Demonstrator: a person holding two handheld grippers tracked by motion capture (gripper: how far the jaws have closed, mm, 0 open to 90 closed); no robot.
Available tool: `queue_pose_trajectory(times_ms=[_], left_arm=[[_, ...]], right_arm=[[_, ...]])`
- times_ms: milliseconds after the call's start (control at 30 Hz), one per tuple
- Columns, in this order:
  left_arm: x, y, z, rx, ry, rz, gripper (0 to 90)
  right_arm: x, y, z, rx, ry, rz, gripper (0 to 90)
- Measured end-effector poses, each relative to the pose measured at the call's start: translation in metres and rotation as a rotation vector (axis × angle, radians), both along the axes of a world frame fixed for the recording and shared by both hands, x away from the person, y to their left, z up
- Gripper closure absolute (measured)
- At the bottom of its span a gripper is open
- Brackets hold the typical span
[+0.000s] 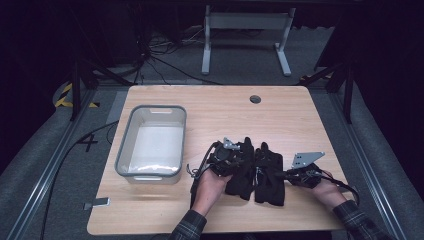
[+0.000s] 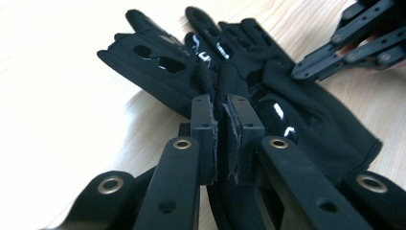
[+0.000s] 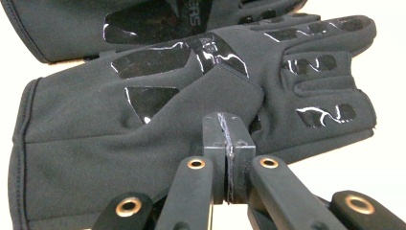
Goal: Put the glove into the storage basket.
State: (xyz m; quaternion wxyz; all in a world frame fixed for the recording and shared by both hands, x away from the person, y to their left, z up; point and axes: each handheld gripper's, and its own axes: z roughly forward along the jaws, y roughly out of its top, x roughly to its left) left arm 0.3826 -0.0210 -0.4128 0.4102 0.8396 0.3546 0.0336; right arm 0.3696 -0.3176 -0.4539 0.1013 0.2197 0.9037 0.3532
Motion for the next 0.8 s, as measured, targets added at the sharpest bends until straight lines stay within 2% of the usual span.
queue_pose_trajectory(times_ms=[200,400,800], left_arm=[[0.004,-0.010,0.009,-0.020,-0.013,-0.026,82.9],[0.006,-0.027,0.014,-0.022,-0.022,-0.059,83.0],[0.009,-0.058,0.008,-0.004,-0.010,-0.122,82.6]], right_arm=[[0.005,0.003,-0.001,0.018,0.009,-0.002,90.0],[0.007,0.007,-0.001,0.017,0.006,0.000,90.0],[0.009,0.014,-0.002,0.013,0.001,0.010,90.0]])
